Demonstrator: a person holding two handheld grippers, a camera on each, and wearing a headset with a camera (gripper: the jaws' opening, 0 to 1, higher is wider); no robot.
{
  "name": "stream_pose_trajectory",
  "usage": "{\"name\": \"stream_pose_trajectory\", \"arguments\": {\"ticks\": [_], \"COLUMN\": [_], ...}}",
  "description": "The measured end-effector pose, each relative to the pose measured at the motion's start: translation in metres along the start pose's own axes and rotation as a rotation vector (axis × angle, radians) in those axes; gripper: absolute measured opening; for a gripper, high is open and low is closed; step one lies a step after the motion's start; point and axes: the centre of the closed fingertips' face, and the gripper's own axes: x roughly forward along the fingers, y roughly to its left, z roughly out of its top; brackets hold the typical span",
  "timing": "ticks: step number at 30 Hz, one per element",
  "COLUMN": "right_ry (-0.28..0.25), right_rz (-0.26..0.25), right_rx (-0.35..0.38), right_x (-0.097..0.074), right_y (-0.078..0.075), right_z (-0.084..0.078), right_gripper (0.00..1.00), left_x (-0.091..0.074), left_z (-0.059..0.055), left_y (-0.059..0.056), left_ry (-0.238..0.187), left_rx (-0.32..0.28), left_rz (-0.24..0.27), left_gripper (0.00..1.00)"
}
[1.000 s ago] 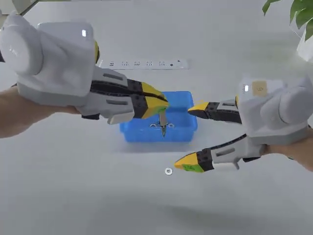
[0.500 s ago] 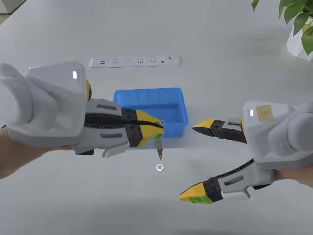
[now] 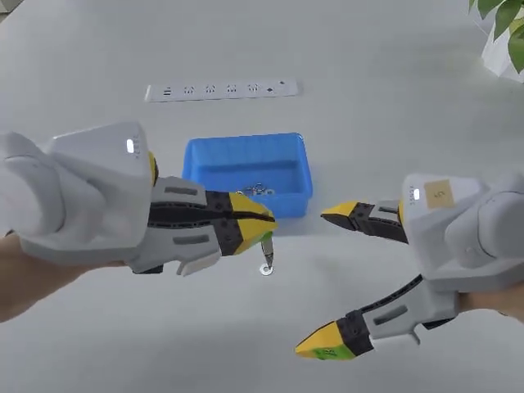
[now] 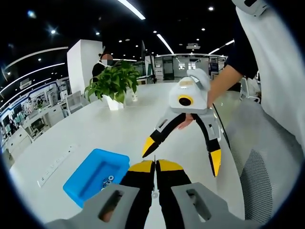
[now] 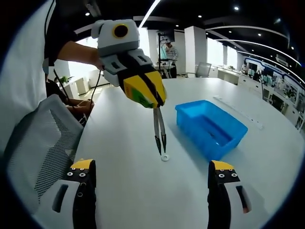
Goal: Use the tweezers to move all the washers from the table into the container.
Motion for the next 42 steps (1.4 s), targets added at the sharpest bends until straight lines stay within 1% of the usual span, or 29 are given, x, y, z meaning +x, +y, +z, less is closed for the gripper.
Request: {"name": "stream_pose_trajectory", "arguments": {"ticks": [2, 5, 8, 12, 14, 17, 21, 22, 25, 31, 33, 38, 41, 42], "right_ry": [-0.004, -0.005, 0.001, -0.013, -0.011, -0.008, -0.009, -0.011, -0.006, -0.010, -0.011, -0.006, 0.016, 0.022], "right_rz": [0.006, 0.004, -0.004, -0.010, -0.014, -0.018, -0.021, -0.022, -0.018, -0.016, -0.013, 0.013, 0.038, 0.046], "right_rx": [0.007, 0.015, 0.026, 0.043, 0.042, 0.053, 0.063, 0.066, 0.073, 0.079, 0.079, 0.053, 0.019, 0.009], "right_x": [0.001, 0.002, 0.005, 0.004, 0.003, 0.002, 0.001, 0.001, 0.002, 0.002, 0.004, 0.012, 0.018, 0.020], "right_y": [0.002, 0.002, -0.001, -0.002, -0.003, -0.003, -0.003, -0.003, -0.001, 0.000, 0.000, 0.003, 0.001, 0.000], "right_z": [0.000, -0.002, -0.005, -0.003, -0.003, -0.006, -0.007, -0.007, -0.009, -0.009, -0.007, -0.004, -0.004, -0.003], "right_gripper": [0.98, 0.98, 0.98, 0.97, 0.97, 0.97, 0.96, 0.96, 0.96, 0.96, 0.96, 0.94, 0.91, 0.89], "left_x": [0.001, 0.004, 0.005, 0.005, 0.005, 0.005, 0.006, 0.007, 0.010, 0.011, 0.011, 0.009, 0.009, 0.009], "left_z": [-0.002, -0.008, -0.014, -0.016, -0.018, -0.018, -0.015, -0.015, -0.017, -0.017, -0.017, -0.019, -0.019, -0.019], "left_y": [-0.001, -0.002, 0.000, 0.001, 0.002, 0.000, -0.002, -0.002, -0.002, -0.003, -0.002, 0.001, 0.000, 0.000], "left_ry": [0.000, 0.010, 0.024, 0.025, 0.028, 0.025, 0.014, 0.015, 0.031, 0.022, 0.022, 0.043, 0.053, 0.057], "left_rx": [-0.004, -0.003, -0.008, -0.019, -0.022, -0.023, -0.021, -0.017, -0.003, -0.015, -0.024, -0.017, -0.015, -0.004], "left_rz": [-0.004, -0.004, 0.009, 0.011, 0.015, 0.012, 0.004, 0.005, 0.006, -0.002, -0.002, -0.009, -0.023, -0.028], "left_gripper": [0.05, 0.05, 0.05, 0.05, 0.05, 0.05, 0.05, 0.05, 0.05, 0.05, 0.05, 0.05, 0.05, 0.05]}}
